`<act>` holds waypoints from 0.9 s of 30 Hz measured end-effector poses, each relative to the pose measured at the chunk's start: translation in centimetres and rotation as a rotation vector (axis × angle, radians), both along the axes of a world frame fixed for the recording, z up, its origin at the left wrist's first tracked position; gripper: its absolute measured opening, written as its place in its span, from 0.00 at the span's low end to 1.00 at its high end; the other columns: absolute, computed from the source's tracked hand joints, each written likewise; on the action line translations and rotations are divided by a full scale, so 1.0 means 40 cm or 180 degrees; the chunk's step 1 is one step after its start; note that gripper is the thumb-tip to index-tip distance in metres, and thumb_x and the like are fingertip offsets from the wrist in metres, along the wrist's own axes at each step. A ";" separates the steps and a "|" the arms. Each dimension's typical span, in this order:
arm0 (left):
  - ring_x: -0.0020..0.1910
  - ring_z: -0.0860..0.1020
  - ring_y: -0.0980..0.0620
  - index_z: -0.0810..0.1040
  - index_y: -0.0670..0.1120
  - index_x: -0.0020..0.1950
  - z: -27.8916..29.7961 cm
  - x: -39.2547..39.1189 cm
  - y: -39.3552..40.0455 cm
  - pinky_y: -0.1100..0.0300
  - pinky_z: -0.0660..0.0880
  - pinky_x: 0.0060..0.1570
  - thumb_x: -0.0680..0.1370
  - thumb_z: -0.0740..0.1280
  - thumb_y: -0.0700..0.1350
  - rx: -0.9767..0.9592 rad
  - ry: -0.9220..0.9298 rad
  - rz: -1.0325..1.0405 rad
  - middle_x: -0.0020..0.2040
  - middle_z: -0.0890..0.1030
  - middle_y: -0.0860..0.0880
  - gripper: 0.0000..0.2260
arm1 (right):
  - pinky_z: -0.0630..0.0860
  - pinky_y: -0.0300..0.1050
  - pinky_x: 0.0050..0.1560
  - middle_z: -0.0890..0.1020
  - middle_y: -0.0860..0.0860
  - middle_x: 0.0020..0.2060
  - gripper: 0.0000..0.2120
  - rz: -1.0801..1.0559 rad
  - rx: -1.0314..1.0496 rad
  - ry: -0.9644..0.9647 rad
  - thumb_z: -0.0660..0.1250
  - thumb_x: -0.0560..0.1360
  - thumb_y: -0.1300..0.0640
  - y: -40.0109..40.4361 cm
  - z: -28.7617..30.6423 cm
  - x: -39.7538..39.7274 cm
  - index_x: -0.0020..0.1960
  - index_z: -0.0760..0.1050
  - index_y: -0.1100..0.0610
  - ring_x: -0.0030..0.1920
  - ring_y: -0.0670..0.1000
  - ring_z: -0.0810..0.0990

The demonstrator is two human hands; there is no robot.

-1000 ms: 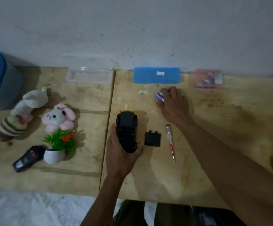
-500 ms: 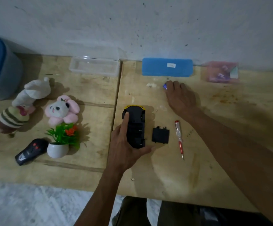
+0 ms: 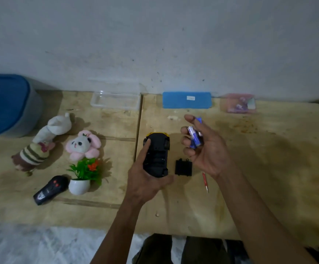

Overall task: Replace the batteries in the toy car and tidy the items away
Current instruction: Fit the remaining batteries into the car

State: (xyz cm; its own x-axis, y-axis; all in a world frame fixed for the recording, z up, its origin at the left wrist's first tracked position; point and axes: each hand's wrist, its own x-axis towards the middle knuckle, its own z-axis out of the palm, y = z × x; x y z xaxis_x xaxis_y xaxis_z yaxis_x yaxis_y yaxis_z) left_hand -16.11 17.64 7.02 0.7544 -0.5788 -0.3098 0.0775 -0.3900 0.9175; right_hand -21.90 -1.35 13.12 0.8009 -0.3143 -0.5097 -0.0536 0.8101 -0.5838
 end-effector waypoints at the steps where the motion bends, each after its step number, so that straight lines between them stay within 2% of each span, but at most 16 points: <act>1: 0.63 0.78 0.62 0.60 0.57 0.80 0.021 0.004 -0.002 0.60 0.80 0.58 0.59 0.86 0.44 -0.0059 0.0027 -0.0003 0.68 0.77 0.57 0.55 | 0.67 0.36 0.22 0.78 0.51 0.39 0.13 -0.0026 0.0090 -0.0069 0.56 0.83 0.49 0.015 0.026 -0.002 0.57 0.77 0.53 0.29 0.47 0.74; 2: 0.64 0.77 0.62 0.60 0.56 0.80 0.043 0.009 -0.004 0.60 0.80 0.58 0.59 0.86 0.42 -0.0121 0.0041 -0.0019 0.69 0.76 0.56 0.56 | 0.67 0.36 0.22 0.79 0.51 0.39 0.15 -0.0054 0.0140 -0.0113 0.56 0.83 0.46 0.027 0.051 -0.003 0.56 0.77 0.53 0.29 0.47 0.74; 5: 0.68 0.73 0.63 0.59 0.57 0.80 0.119 0.021 -0.010 0.64 0.77 0.60 0.55 0.87 0.46 -0.0266 0.0003 -0.0141 0.72 0.72 0.58 0.59 | 0.65 0.36 0.21 0.78 0.50 0.39 0.18 -0.0189 0.0042 -0.0104 0.57 0.81 0.41 0.047 0.118 -0.010 0.53 0.78 0.53 0.28 0.46 0.72; 10: 0.70 0.73 0.58 0.57 0.57 0.80 0.231 0.034 -0.011 0.51 0.79 0.62 0.57 0.87 0.40 -0.0529 0.0032 -0.0359 0.73 0.71 0.59 0.59 | 0.59 0.33 0.19 0.73 0.49 0.34 0.16 -0.0180 0.0116 -0.0087 0.56 0.82 0.42 0.077 0.215 -0.041 0.50 0.75 0.53 0.24 0.44 0.67; 12: 0.71 0.72 0.57 0.56 0.58 0.81 0.262 0.039 -0.009 0.51 0.78 0.64 0.59 0.86 0.40 -0.0603 -0.0020 -0.0527 0.74 0.70 0.58 0.58 | 0.58 0.33 0.20 0.72 0.49 0.33 0.15 -0.0188 0.0169 -0.0099 0.55 0.83 0.44 0.087 0.246 -0.057 0.48 0.74 0.53 0.25 0.45 0.66; 15: 0.71 0.71 0.59 0.54 0.59 0.81 0.307 0.048 -0.010 0.56 0.77 0.63 0.60 0.86 0.43 -0.0658 -0.0171 -0.0752 0.75 0.69 0.59 0.58 | 0.58 0.35 0.22 0.72 0.48 0.34 0.15 -0.0228 0.0194 -0.0166 0.55 0.83 0.47 0.097 0.278 -0.076 0.47 0.75 0.54 0.27 0.46 0.67; 18: 0.69 0.73 0.61 0.54 0.61 0.80 0.352 0.056 -0.022 0.59 0.79 0.59 0.60 0.85 0.45 -0.0662 -0.0249 -0.0927 0.74 0.70 0.59 0.57 | 0.59 0.36 0.21 0.72 0.47 0.35 0.14 -0.0213 0.0113 -0.0242 0.57 0.82 0.49 0.096 0.301 -0.089 0.53 0.78 0.55 0.28 0.45 0.68; 21: 0.68 0.74 0.60 0.55 0.65 0.79 0.376 0.064 -0.038 0.52 0.79 0.62 0.58 0.86 0.51 -0.0614 -0.0428 -0.0999 0.73 0.71 0.60 0.58 | 0.60 0.35 0.20 0.70 0.46 0.33 0.14 -0.0129 -0.0012 -0.0327 0.59 0.82 0.49 0.087 0.314 -0.095 0.59 0.78 0.55 0.29 0.44 0.68; 24: 0.68 0.74 0.58 0.55 0.67 0.78 0.399 0.061 -0.056 0.48 0.79 0.61 0.56 0.87 0.53 -0.0588 -0.0585 -0.1029 0.72 0.71 0.61 0.58 | 0.59 0.36 0.22 0.69 0.47 0.34 0.15 -0.0133 -0.0701 -0.0284 0.62 0.82 0.49 0.077 0.337 -0.105 0.62 0.80 0.55 0.30 0.45 0.66; 27: 0.65 0.76 0.58 0.55 0.69 0.77 0.415 0.049 -0.073 0.50 0.81 0.58 0.57 0.87 0.50 -0.0614 -0.0704 -0.1002 0.70 0.72 0.61 0.57 | 0.58 0.38 0.26 0.66 0.48 0.36 0.14 -0.0077 -0.1729 -0.0085 0.62 0.82 0.50 0.066 0.359 -0.106 0.64 0.79 0.51 0.32 0.45 0.65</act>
State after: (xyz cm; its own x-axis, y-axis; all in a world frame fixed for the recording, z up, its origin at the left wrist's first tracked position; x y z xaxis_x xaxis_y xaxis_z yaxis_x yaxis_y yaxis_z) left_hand -14.13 14.71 23.63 0.5677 -0.8229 -0.0239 -0.2247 -0.1828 0.9571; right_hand -26.15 1.28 27.48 0.8006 -0.5452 -0.2486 -0.0183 0.3924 -0.9196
